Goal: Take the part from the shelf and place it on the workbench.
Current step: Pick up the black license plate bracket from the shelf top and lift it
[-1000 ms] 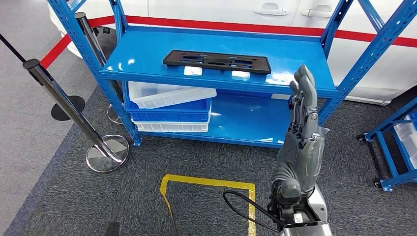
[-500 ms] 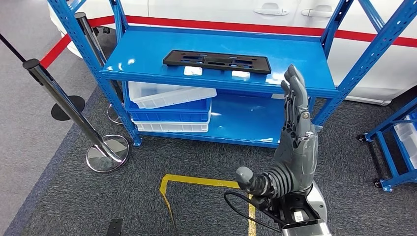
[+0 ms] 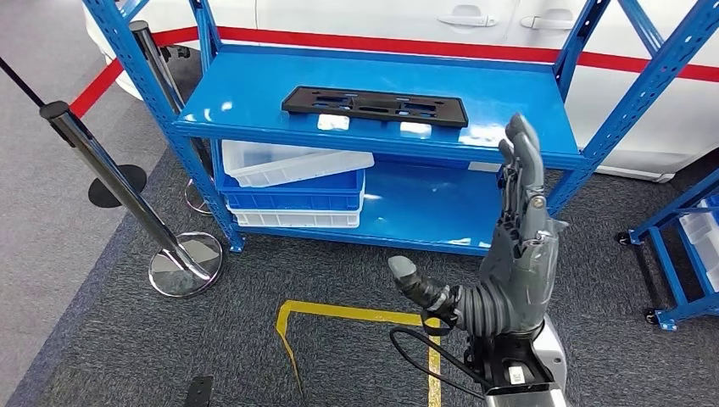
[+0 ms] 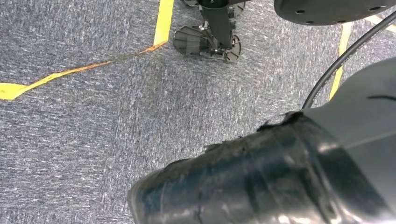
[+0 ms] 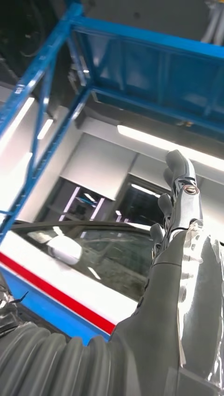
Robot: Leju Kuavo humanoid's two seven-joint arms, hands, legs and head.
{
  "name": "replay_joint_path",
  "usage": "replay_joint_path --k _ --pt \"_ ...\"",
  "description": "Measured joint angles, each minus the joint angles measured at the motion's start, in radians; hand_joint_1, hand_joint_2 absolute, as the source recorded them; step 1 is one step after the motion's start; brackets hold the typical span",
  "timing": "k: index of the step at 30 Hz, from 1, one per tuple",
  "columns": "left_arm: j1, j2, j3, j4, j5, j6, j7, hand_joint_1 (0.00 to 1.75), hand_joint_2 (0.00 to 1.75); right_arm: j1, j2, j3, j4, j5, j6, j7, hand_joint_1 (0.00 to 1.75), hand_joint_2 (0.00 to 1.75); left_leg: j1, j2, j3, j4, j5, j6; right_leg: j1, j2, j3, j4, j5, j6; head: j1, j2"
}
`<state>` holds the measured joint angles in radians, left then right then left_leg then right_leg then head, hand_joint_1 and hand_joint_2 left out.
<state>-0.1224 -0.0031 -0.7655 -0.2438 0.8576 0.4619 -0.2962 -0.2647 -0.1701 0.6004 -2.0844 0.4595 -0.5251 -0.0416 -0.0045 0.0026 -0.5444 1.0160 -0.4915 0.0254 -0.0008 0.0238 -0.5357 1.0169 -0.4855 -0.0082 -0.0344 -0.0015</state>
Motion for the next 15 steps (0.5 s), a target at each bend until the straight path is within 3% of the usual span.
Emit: replay_joint_path --k 2,7,9,11,12,13,14,15 --pt "0.0 0.001 -0.002 0.0 0.001 0.0 0.0 0.0 0.0 0.003 0.0 0.0 -0.003 -0.009 -0.006 -0.001 0.0 0.0 -0.001 0.0 -0.001 0.002 -0.001 0.002 -0.001 0.0 0.0 0.0 0.001 0.001 0.0 0.0" --pt "-0.001 0.003 -0.013 0.0 -0.007 0.014 0.034 0.0 0.0 0.0 -0.001 0.0 -0.012 -0.034 0.02 -0.005 0.0 0.0 0.005 0.003 0.005 -0.017 0.01 0.016 -0.001 -0.002 -0.003 0.006 -0.005 0.013 0.001 0.0" --pt "-0.002 0.003 -0.015 0.0 -0.007 0.014 0.04 0.0 0.0 -0.004 -0.001 0.0 -0.016 -0.038 0.028 -0.009 0.0 0.0 0.011 0.008 0.012 -0.034 0.019 0.024 -0.002 -0.007 -0.04 0.08 -0.045 0.019 0.005 0.0" --pt "-0.001 0.004 -0.015 0.0 -0.006 0.014 0.043 0.0 0.0 -0.007 -0.003 0.0 -0.017 -0.043 0.037 -0.012 0.0 0.0 0.011 0.011 0.012 -0.037 0.02 0.026 -0.007 -0.009 -0.112 0.209 -0.095 0.025 0.008 0.0" --pt "-0.001 0.005 -0.016 0.0 -0.005 0.013 0.043 0.0 0.0 -0.006 -0.003 0.0 -0.017 -0.047 0.039 -0.013 0.0 0.0 0.011 0.011 0.013 -0.037 0.019 0.025 -0.012 -0.01 -0.14 0.254 -0.101 0.028 0.008 0.0" --pt "-0.001 0.006 -0.016 0.0 -0.004 0.012 0.042 0.0 0.0 -0.006 -0.004 0.0 -0.017 -0.05 0.041 -0.013 0.0 0.0 0.012 0.012 0.013 -0.035 0.018 0.023 -0.017 -0.011 -0.154 0.267 -0.089 0.032 0.008 0.0" --pt "-0.001 0.006 -0.016 0.0 -0.004 0.011 0.042 0.0 0.0 -0.007 -0.005 0.0 -0.017 -0.052 0.041 -0.014 0.0 0.0 0.014 0.011 0.015 -0.032 0.015 0.02 -0.022 -0.012 -0.149 0.243 -0.057 0.035 0.009 0.0" --pt "-0.001 0.006 -0.016 0.0 -0.003 0.011 0.041 0.0 0.0 -0.007 -0.005 0.0 -0.017 -0.054 0.041 -0.015 0.0 0.0 0.016 0.01 0.016 -0.027 0.009 0.014 -0.027 -0.015 -0.128 0.184 -0.014 0.04 0.009 0.0"
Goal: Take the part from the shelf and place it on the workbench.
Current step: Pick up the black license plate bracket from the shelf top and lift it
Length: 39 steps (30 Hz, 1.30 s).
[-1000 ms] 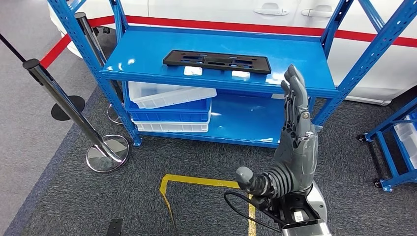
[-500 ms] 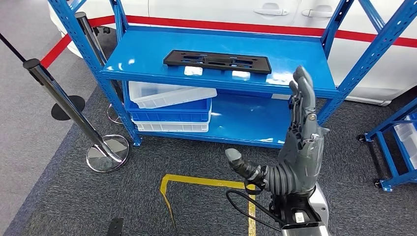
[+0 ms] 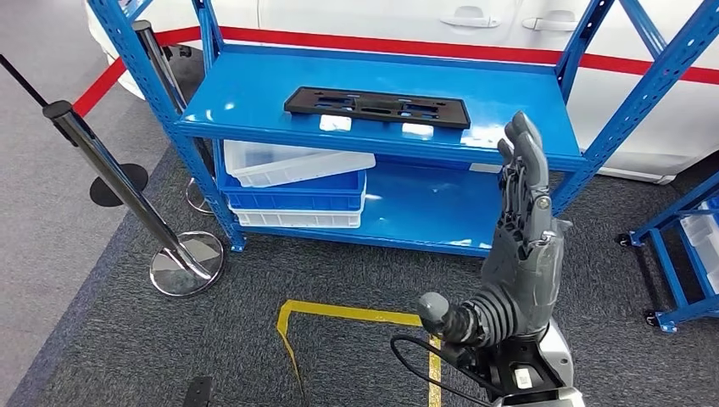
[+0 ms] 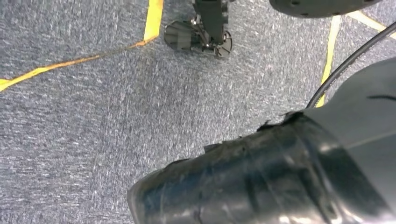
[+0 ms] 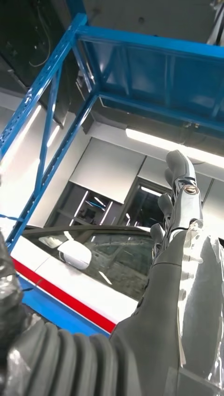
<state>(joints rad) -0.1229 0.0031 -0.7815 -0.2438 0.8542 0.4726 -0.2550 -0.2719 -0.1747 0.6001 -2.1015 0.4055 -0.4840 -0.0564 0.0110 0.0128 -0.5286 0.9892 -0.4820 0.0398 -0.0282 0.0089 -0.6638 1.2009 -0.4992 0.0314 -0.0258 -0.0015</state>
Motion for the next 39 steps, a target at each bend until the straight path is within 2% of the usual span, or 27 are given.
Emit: replay_joint_path --k 1,2,3,7,9,11,12,13,14,16,18,20,27,29,30,31,33,34,35,39 --pt "0.0 0.001 0.0 0.0 0.0 0.0 0.0 0.0 0.0 -0.001 0.0 0.0 0.0 0.0 0.0 0.0 0.0 0.0 0.001 -0.001 -0.001 0.007 -0.007 -0.007 -0.002 -0.003 0.024 -0.058 0.03 0.004 0.001 0.0" --pt "0.0 0.002 0.0 0.0 0.001 -0.001 -0.001 0.0 0.0 -0.001 0.0 0.0 0.0 0.0 0.0 -0.001 0.0 0.0 0.001 -0.002 -0.004 0.017 -0.013 -0.015 -0.003 -0.005 0.044 -0.11 0.049 0.002 0.001 0.0" --pt "0.0 0.003 0.0 0.0 0.002 -0.001 0.0 0.0 0.0 -0.001 0.0 0.0 0.0 -0.001 0.001 -0.001 0.0 0.0 0.0 -0.002 -0.008 0.025 -0.018 -0.024 -0.001 -0.006 0.055 -0.139 0.055 -0.001 0.001 0.0" --pt "-0.001 0.005 -0.001 0.0 0.0 -0.002 0.001 0.0 0.0 -0.001 -0.001 0.001 0.0 -0.001 0.001 -0.004 0.0 0.0 0.005 0.0 -0.021 0.043 -0.031 -0.045 0.007 -0.001 0.053 -0.143 0.047 -0.031 -0.001 0.0" --pt "-0.002 0.004 -0.003 0.0 -0.003 -0.003 0.003 0.0 0.0 -0.003 -0.001 0.001 0.0 -0.002 0.002 -0.005 0.0 0.0 0.007 -0.001 -0.056 0.115 -0.071 -0.051 0.009 -0.001 0.056 -0.146 0.046 -0.044 -0.003 0.0" --pt "-0.001 0.003 -0.005 0.0 -0.004 -0.004 0.004 0.0 0.0 -0.003 -0.001 0.001 0.0 -0.005 0.002 -0.005 0.0 0.0 0.006 -0.002 -0.125 0.249 -0.122 -0.051 0.015 -0.001 0.057 -0.145 0.045 -0.052 -0.004 0.0" --pt "-0.001 0.004 -0.006 0.0 -0.004 -0.005 0.006 0.0 0.0 -0.002 -0.001 0.001 0.0 -0.008 0.002 -0.005 0.0 0.0 0.005 -0.002 -0.156 0.302 -0.134 -0.048 0.02 0.0 0.057 -0.145 0.044 -0.054 -0.004 0.0" --pt "0.001 0.004 -0.007 0.0 -0.004 -0.006 0.007 0.0 0.0 -0.002 -0.001 0.001 0.0 -0.01 0.002 -0.005 0.0 0.0 0.003 -0.003 -0.172 0.323 -0.126 -0.043 0.024 0.001 0.058 -0.144 0.043 -0.057 -0.004 0.0" --pt "0.002 0.005 -0.007 0.0 -0.003 -0.006 0.008 0.0 0.0 -0.001 -0.001 0.001 0.0 -0.012 0.002 -0.005 0.0 0.0 0.0 -0.003 -0.17 0.305 -0.101 -0.036 0.028 0.004 0.059 -0.144 0.043 -0.058 -0.004 0.0" --pt "0.003 0.007 -0.008 0.0 -0.002 -0.007 0.009 0.0 0.0 -0.001 -0.001 0.001 0.0 -0.014 0.002 -0.005 0.0 0.0 -0.012 -0.006 -0.122 0.181 -0.027 -0.017 0.03 0.007 0.063 -0.144 0.042 -0.059 -0.004 0.0" --pt "0.001 0.008 -0.008 0.0 -0.001 -0.01 0.009 0.0 0.0 -0.001 -0.001 0.001 0.0 -0.014 0.002 -0.005 0.0 0.0 -0.023 -0.009 -0.077 0.075 0.01 -0.004 0.031 0.008 0.061 -0.145 0.043 -0.057 -0.004 0.0" --pt "0.0 0.009 -0.009 0.0 0.002 -0.015 0.009 0.0 0.0 -0.001 -0.001 0.001 0.001 -0.013 0.002 -0.005 0.0 0.0 -0.028 -0.011 -0.067 0.049 0.011 -0.002 0.031 0.008 0.058 -0.146 0.045 -0.053 -0.003 0.0" --pt "0.0 0.009 -0.01 0.0 0.005 -0.018 0.009 0.0 0.0 -0.001 -0.001 0.001 0.001 -0.012 0.003 -0.005 0.0 0.0 -0.029 -0.012 -0.068 0.048 0.012 -0.002 0.03 0.008 0.058 -0.148 0.047 -0.05 -0.003 0.0" --pt "0.001 0.009 -0.01 0.0 0.006 -0.021 0.01 0.0 0.0 -0.001 -0.001 0.001 0.001 -0.012 0.005 -0.004 0.0 0.0 -0.022 -0.009 -0.06 0.03 0.022 0.004 0.032 0.005 0.051 -0.129 0.03 -0.04 -0.002 0.0" --pt "0.001 0.009 -0.01 0.0 0.006 -0.023 0.011 0.0 0.0 0.0 -0.002 0.001 0.002 -0.011 0.007 -0.003 0.0 0.0 -0.019 -0.007 -0.056 0.022 0.026 0.007 0.028 0.004 0.025 -0.072 0.008 -0.031 -0.001 0.0" --pt "0.001 0.008 -0.011 0.0 0.006 -0.023 0.011 0.0 0.0 0.002 -0.002 0.001 0.003 -0.012 0.011 -0.001 0.0 0.0 -0.014 -0.006 -0.053 0.017 0.029 0.007 0.023 0.001 0.016 -0.047 0.004 -0.022 0.0 0.0" --pt "0.001 0.008 -0.014 0.0 0.004 -0.024 0.011 0.0 0.0 0.003 -0.003 0.001 0.007 -0.02 0.028 0.005 0.0 0.0 -0.012 -0.006 -0.056 0.03 0.021 0.0 0.012 -0.003 0.026 -0.062 0.018 -0.011 0.001 0.0" --pt "0.001 0.008 -0.016 0.0 0.003 -0.024 0.011 0.0 0.0 0.002 -0.004 0.002 0.008 -0.029 0.041 0.009 0.0 0.0 -0.012 -0.006 -0.058 0.036 0.018 -0.007 0.012 -0.004 0.054 -0.119 0.037 -0.014 0.001 0.0" --pt "0.0 0.008 -0.017 0.0 0.002 -0.024 0.011 0.0 0.0 0.0 -0.004 0.002 0.01 -0.04 0.054 0.012 0.0 0.0 -0.013 -0.006 -0.061 0.04 0.015 -0.012 0.013 -0.005 0.065 -0.142 0.038 -0.018 0.001 0.0" --pt "-0.002 0.008 -0.02 0.0 -0.003 -0.024 0.016 0.0 0.0 -0.007 -0.006 0.003 0.02 -0.09 0.096 0.014 0.0 0.0 -0.01 -0.006 -0.07 0.057 0.004 -0.032 0.017 -0.002 0.069 -0.15 0.038 -0.045 0.0 0.0"
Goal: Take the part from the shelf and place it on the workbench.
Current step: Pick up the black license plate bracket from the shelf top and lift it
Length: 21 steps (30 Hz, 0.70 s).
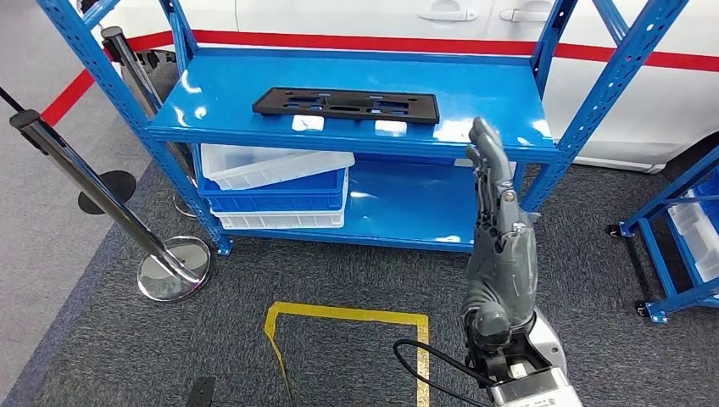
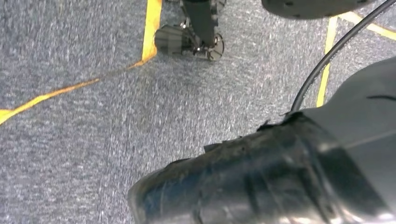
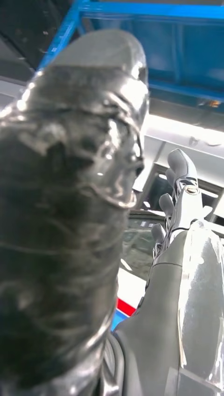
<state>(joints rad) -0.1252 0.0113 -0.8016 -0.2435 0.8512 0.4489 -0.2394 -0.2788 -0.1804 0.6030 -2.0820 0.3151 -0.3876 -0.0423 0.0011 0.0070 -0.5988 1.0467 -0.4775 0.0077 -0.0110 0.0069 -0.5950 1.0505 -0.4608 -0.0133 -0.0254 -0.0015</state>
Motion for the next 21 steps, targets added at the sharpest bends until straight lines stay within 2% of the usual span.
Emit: replay_joint_path --k 1,4,5,6,7,9,10,11,13,15,16,17,19,20,21 --pt "-0.001 0.0 -0.001 0.0 -0.002 -0.001 0.002 0.0 0.0 -0.004 0.0 0.0 0.002 -0.012 0.009 -0.001 0.0 0.0 0.001 -0.001 -0.015 0.032 -0.018 -0.005 -0.001 -0.001 0.002 -0.002 0.001 -0.006 -0.002 0.0" --pt "-0.001 -0.002 -0.005 0.0 -0.005 -0.005 0.01 0.0 0.0 -0.015 0.0 0.002 0.012 -0.044 0.033 -0.005 0.0 1.31 0.004 -0.001 -0.109 0.214 -0.094 -0.014 0.002 -0.002 0.003 -0.003 -0.001 -0.016 -0.005 0.0" --pt "-0.001 -0.002 -0.005 0.0 -0.005 -0.006 0.011 0.0 0.0 -0.017 0.0 0.004 0.017 -0.051 0.039 -0.007 0.0 1.75 0.004 -0.002 -0.133 0.255 -0.1 -0.014 0.003 -0.001 0.004 -0.003 -0.002 -0.017 -0.005 0.0" --pt "0.0 -0.002 -0.006 0.0 -0.005 -0.008 0.013 0.0 0.0 -0.019 0.0 0.007 0.022 -0.059 0.044 -0.01 0.0 1.75 0.004 -0.002 -0.142 0.261 -0.087 -0.012 0.005 0.0 0.006 -0.003 -0.003 -0.018 -0.005 0.0" --pt "0.0 -0.002 -0.007 0.0 -0.006 -0.009 0.013 0.0 0.0 -0.023 0.0 0.01 0.027 -0.067 0.049 -0.012 0.0 1.75 0.004 -0.002 -0.131 0.227 -0.057 -0.008 0.005 0.002 0.009 -0.003 -0.005 -0.019 -0.005 0.0" --pt "-0.002 -0.001 -0.007 0.0 -0.008 -0.009 0.014 0.0 0.0 -0.034 0.0 0.015 0.037 -0.087 0.062 -0.017 0.0 1.75 0.001 -0.003 -0.075 0.096 0.012 0.003 0.007 0.005 0.014 -0.003 -0.009 -0.016 -0.005 0.0" --pt "-0.004 -0.001 -0.008 0.0 -0.01 -0.009 0.015 0.0 0.0 -0.041 0.0 0.018 0.043 -0.097 0.069 -0.019 0.0 1.75 -0.002 -0.004 -0.049 0.038 0.032 0.008 0.007 0.006 0.016 -0.002 -0.011 -0.013 -0.004 0.0" --pt "-0.006 0.0 -0.009 0.0 -0.011 -0.01 0.016 0.0 0.0 -0.048 0.0 0.02 0.051 -0.105 0.076 -0.021 0.0 1.75 -0.005 -0.004 -0.034 0.004 0.039 0.012 0.008 0.006 0.016 -0.003 -0.013 -0.009 -0.004 0.0" --pt "-0.009 0.0 -0.013 0.0 -0.012 -0.012 0.02 0.0 0.0 -0.061 0.001 0.025 0.069 -0.116 0.087 -0.023 0.0 1.75 -0.01 -0.006 -0.025 -0.016 0.035 0.017 0.008 0.007 0.017 -0.007 -0.014 0.0 -0.004 0.0" --pt "-0.011 -0.001 -0.016 0.0 -0.014 -0.014 0.023 0.0 0.0 -0.075 0.001 0.03 0.088 -0.123 0.097 -0.025 0.0 1.75 -0.003 -0.006 -0.015 -0.03 0.04 0.024 0.009 0.004 0.017 -0.004 -0.02 0.01 -0.004 0.0" --pt "-0.012 -0.002 -0.018 0.0 -0.015 -0.015 0.024 0.0 0.0 -0.084 0.002 0.032 0.099 -0.124 0.101 -0.027 0.0 1.75 0.0 -0.005 -0.008 -0.039 0.042 0.028 0.01 0.003 0.009 0.016 -0.033 0.014 -0.002 0.0" --pt "-0.014 -0.002 -0.019 0.0 -0.017 -0.016 0.025 0.0 0.0 -0.094 0.003 0.035 0.113 -0.124 0.104 -0.03 0.0 1.75 0.002 -0.004 -0.002 -0.045 0.043 0.032 0.01 0.001 -0.011 0.059 -0.054 0.018 -0.002 0.0" --pt "-0.02 -0.002 -0.022 0.0 -0.02 -0.016 0.025 0.0 0.0 -0.11 0.005 0.041 0.147 -0.122 0.107 -0.036 0.0 1.75 0.0 -0.004 0.002 -0.046 0.04 0.038 0.006 0.0 -0.078 0.184 -0.105 0.023 0.0 0.0" --pt "-0.021 -0.002 -0.022 0.0 -0.02 -0.017 0.025 0.0 0.0 -0.115 0.007 0.045 0.165 -0.119 0.107 -0.038 0.0 1.75 0.0 -0.004 0.002 -0.045 0.037 0.039 0.004 0.0 -0.111 0.235 -0.116 0.025 0.0 0.0" --pt "-0.021 -0.002 -0.023 0.0 -0.021 -0.017 0.025 0.0 0.0 -0.118 0.008 0.047 0.181 -0.115 0.105 -0.039 0.0 1.75 0.0 -0.005 0.004 -0.043 0.034 0.039 0.002 0.0 -0.128 0.255 -0.109 0.027 0.0 0.0"
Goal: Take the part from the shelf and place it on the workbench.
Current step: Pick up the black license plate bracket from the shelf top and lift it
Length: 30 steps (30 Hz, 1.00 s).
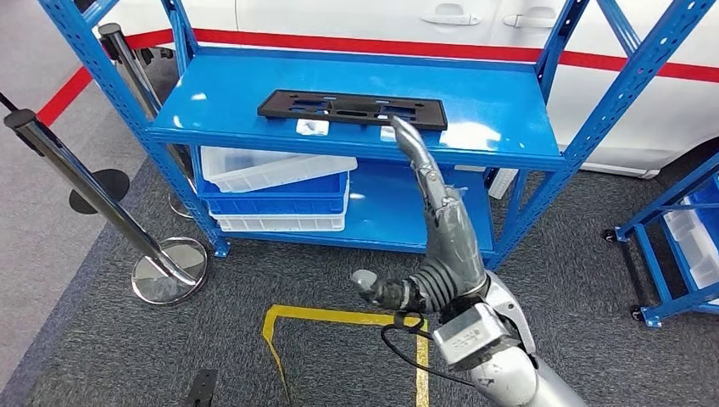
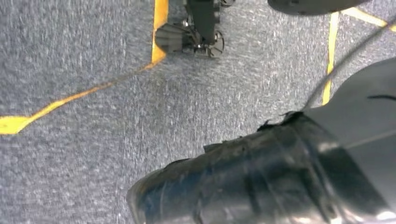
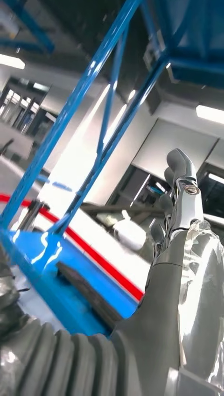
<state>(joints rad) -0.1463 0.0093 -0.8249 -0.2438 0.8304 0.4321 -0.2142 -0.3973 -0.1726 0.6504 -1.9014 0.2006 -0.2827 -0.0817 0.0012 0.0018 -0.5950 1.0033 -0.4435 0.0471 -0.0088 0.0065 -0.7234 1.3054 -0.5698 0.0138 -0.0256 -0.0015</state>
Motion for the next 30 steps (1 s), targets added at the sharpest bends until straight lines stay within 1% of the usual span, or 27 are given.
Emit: replay_joint_path --k 1,2,3,4,5,6,8,9,10,11,12,13,14,15,16,17,18,19,20,21,23,24,25,26,27,29,30 --pt "0.001 0.0 -0.001 0.0 0.0 0.0 0.0 0.0 0.0 -0.005 0.002 0.002 0.015 0.005 -0.002 -0.001 0.0 1.75 0.0 -0.001 0.003 0.002 -0.004 -0.001 -0.002 0.0 0.001 -0.018 0.026 0.001 0.0 0.0" --pt "0.002 -0.001 -0.002 0.0 0.0 0.0 0.0 0.0 0.0 -0.012 0.005 0.005 0.031 0.01 -0.003 -0.002 0.0 1.75 0.001 -0.002 0.006 0.006 -0.009 -0.004 -0.005 -0.001 0.021 -0.071 0.068 0.002 0.0 0.0" --pt "0.002 -0.001 -0.003 0.0 0.0 -0.001 0.001 0.0 0.0 -0.02 0.007 0.007 0.046 0.012 -0.004 -0.003 0.0 1.75 0.002 -0.003 0.009 0.01 -0.016 -0.007 -0.007 -0.003 0.047 -0.133 0.102 0.002 0.0 0.0" --pt "0.001 -0.001 -0.004 0.0 0.0 -0.001 0.001 0.0 0.0 -0.028 0.011 0.008 0.061 0.014 -0.003 -0.005 0.0 1.75 0.0 -0.003 0.01 0.017 -0.022 -0.012 -0.006 -0.004 0.074 -0.192 0.124 0.001 0.001 0.0" --pt "-0.001 -0.001 -0.005 0.0 0.0 -0.001 0.002 0.0 0.0 -0.033 0.014 0.01 0.074 0.014 -0.003 -0.007 0.0 1.75 -0.001 -0.004 0.009 0.022 -0.026 -0.018 -0.005 -0.004 0.092 -0.231 0.133 -0.002 0.0 0.0" --pt "-0.001 -0.001 -0.005 0.0 0.001 -0.001 0.003 0.0 0.0 -0.037 0.018 0.011 0.086 0.014 -0.001 -0.009 0.0 1.75 -0.002 -0.004 0.006 0.025 -0.029 -0.023 -0.003 -0.003 0.099 -0.245 0.128 -0.007 -0.001 0.0" --pt "-0.002 0.0 -0.006 0.0 0.001 -0.001 0.005 0.0 0.0 -0.044 0.024 0.015 0.107 0.014 0.003 -0.013 0.0 1.75 -0.001 -0.004 0.003 0.025 -0.032 -0.032 -0.001 0.0 0.102 -0.252 0.125 -0.019 -0.003 0.0" --pt "-0.001 0.0 -0.006 0.0 0.001 -0.001 0.006 0.0 0.0 -0.049 0.028 0.017 0.115 0.015 0.006 -0.015 0.0 1.75 0.0 -0.004 0.002 0.031 -0.037 -0.037 -0.001 0.001 0.105 -0.255 0.125 -0.025 -0.003 0.0" --pt "-0.001 0.001 -0.006 0.0 0.0 -0.001 0.008 0.0 0.0 -0.055 0.033 0.019 0.124 0.015 0.008 -0.016 0.0 1.75 0.002 -0.004 -0.007 0.053 -0.049 -0.042 -0.003 0.0 0.109 -0.258 0.124 -0.031 -0.005 0.0" --pt "-0.001 0.001 -0.007 0.0 0.0 -0.001 0.009 0.0 0.0 -0.059 0.037 0.021 0.131 0.015 0.01 -0.017 0.0 1.75 0.003 -0.004 -0.027 0.093 -0.067 -0.047 -0.004 -0.001 0.114 -0.26 0.122 -0.037 -0.006 0.0" --pt "-0.001 0.001 -0.007 0.0 0.0 -0.001 0.01 0.0 0.0 -0.063 0.041 0.023 0.139 0.015 0.011 -0.018 0.0 1.75 0.004 -0.004 -0.058 0.154 -0.091 -0.052 -0.003 -0.002 0.118 -0.261 0.12 -0.041 -0.007 0.0" --pt "0.0 0.0 -0.007 0.0 -0.001 -0.001 0.011 0.0 0.0 -0.065 0.044 0.024 0.147 0.015 0.011 -0.018 0.0 1.75 0.005 -0.003 -0.098 0.223 -0.114 -0.055 -0.002 -0.003 0.121 -0.261 0.117 -0.045 -0.007 0.0" --pt "0.001 0.0 -0.007 0.0 -0.001 -0.001 0.012 0.0 0.0 -0.066 0.047 0.026 0.155 0.015 0.011 -0.018 0.0 1.75 0.006 -0.003 -0.135 0.28 -0.128 -0.057 -0.001 -0.003 0.123 -0.261 0.114 -0.047 -0.007 0.0" --pt "0.004 0.0 -0.007 0.0 -0.001 -0.001 0.013 0.0 0.0 -0.067 0.049 0.026 0.162 0.015 0.012 -0.018 0.0 1.75 0.006 -0.003 -0.159 0.311 -0.125 -0.057 0.0 -0.001 0.127 -0.261 0.112 -0.048 -0.007 0.0" --pt "0.006 0.001 -0.007 0.0 0.0 -0.001 0.014 0.0 0.0 -0.067 0.05 0.027 0.168 0.015 0.012 -0.018 0.0 1.75 0.006 -0.003 -0.163 0.3 -0.102 -0.055 0.001 0.001 0.132 -0.261 0.108 -0.048 -0.007 0.0" --pt "0.008 0.002 -0.007 0.0 0.0 -0.001 0.015 0.0 0.0 -0.067 0.052 0.027 0.173 0.015 0.012 -0.018 0.0 1.75 0.006 -0.003 -0.149 0.253 -0.063 -0.052 0.001 0.003 0.138 -0.261 0.104 -0.047 -0.007 0.0" --pt "0.009 0.003 -0.007 0.0 0.0 -0.001 0.015 0.0 0.0 -0.068 0.054 0.027 0.177 0.015 0.012 -0.018 0.0 1.75 0.006 -0.004 -0.12 0.181 -0.02 -0.048 0.001 0.005 0.145 -0.261 0.099 -0.045 -0.007 0.0" --pt "0.009 0.004 -0.008 0.0 -0.001 -0.001 0.015 0.0 0.0 -0.069 0.056 0.027 0.181 0.015 0.013 -0.018 0.0 1.75 0.004 -0.004 -0.09 0.113 0.01 -0.044 0.002 0.006 0.151 -0.261 0.094 -0.041 -0.007 0.0" --pt "0.008 0.005 -0.008 0.0 -0.001 -0.001 0.015 0.0 0.0 -0.071 0.058 0.027 0.185 0.015 0.013 -0.019 0.0 1.75 0.002 -0.005 -0.067 0.064 0.025 -0.04 0.004 0.007 0.154 -0.261 0.09 -0.037 -0.007 0.0" --pt "0.007 0.005 -0.008 0.0 -0.001 -0.001 0.015 0.0 0.0 -0.072 0.06 0.028 0.188 0.015 0.013 -0.019 0.0 1.75 -0.001 -0.006 -0.055 0.037 0.028 -0.037 0.004 0.008 0.155 -0.262 0.087 -0.033 -0.007 0.0" --pt "0.008 0.005 -0.008 0.0 -0.001 -0.001 0.016 0.0 0.0 -0.073 0.061 0.028 0.194 0.015 0.013 -0.019 0.0 1.75 -0.003 -0.008 -0.05 0.028 0.021 -0.031 0.004 0.008 0.158 -0.268 0.085 -0.024 -0.006 0.0" --pt "0.009 0.005 -0.008 0.0 0.0 -0.001 0.016 0.0 0.0 -0.073 0.062 0.028 0.196 0.015 0.012 -0.019 0.0 1.75 -0.001 -0.007 -0.046 0.022 0.02 -0.026 0.005 0.007 0.16 -0.269 0.082 -0.019 -0.006 0.0" --pt "0.011 0.005 -0.008 0.0 -0.001 -0.001 0.016 0.0 0.0 -0.074 0.062 0.028 0.198 0.014 0.012 -0.02 0.0 1.75 0.001 -0.006 -0.039 0.016 0.02 -0.022 0.005 0.006 0.159 -0.261 0.075 -0.015 -0.006 0.0" --pt "0.012 0.005 -0.008 0.0 -0.001 -0.001 0.017 0.0 0.0 -0.074 0.062 0.028 0.2 0.014 0.012 -0.02 0.0 1.75 0.004 -0.006 -0.031 0.009 0.02 -0.018 0.005 0.004 0.15 -0.236 0.06 -0.011 -0.005 0.0" --pt "0.011 0.005 -0.008 0.0 -0.001 -0.001 0.017 0.0 0.0 -0.075 0.062 0.028 0.202 0.014 0.012 -0.02 0.0 1.75 0.006 -0.005 -0.024 0.004 0.019 -0.013 0.005 0.003 0.126 -0.187 0.038 -0.008 -0.004 0.0" --pt "0.008 0.006 -0.01 0.0 -0.003 -0.001 0.018 0.0 0.0 -0.074 0.062 0.028 0.207 0.014 0.012 -0.02 0.0 1.75 0.005 -0.005 -0.017 0.003 0.013 -0.007 0.005 0.002 0.053 -0.06 -0.003 -0.006 -0.004 0.0" --pt "0.007 0.006 -0.012 0.0 -0.004 -0.001 0.018 0.0 0.0 -0.073 0.062 0.028 0.211 0.014 0.012 -0.019 0.0 1.75 0.004 -0.005 -0.013 0.003 0.009 -0.005 0.005 0.002 0.022 -0.019 -0.004 -0.006 -0.003 0.0"
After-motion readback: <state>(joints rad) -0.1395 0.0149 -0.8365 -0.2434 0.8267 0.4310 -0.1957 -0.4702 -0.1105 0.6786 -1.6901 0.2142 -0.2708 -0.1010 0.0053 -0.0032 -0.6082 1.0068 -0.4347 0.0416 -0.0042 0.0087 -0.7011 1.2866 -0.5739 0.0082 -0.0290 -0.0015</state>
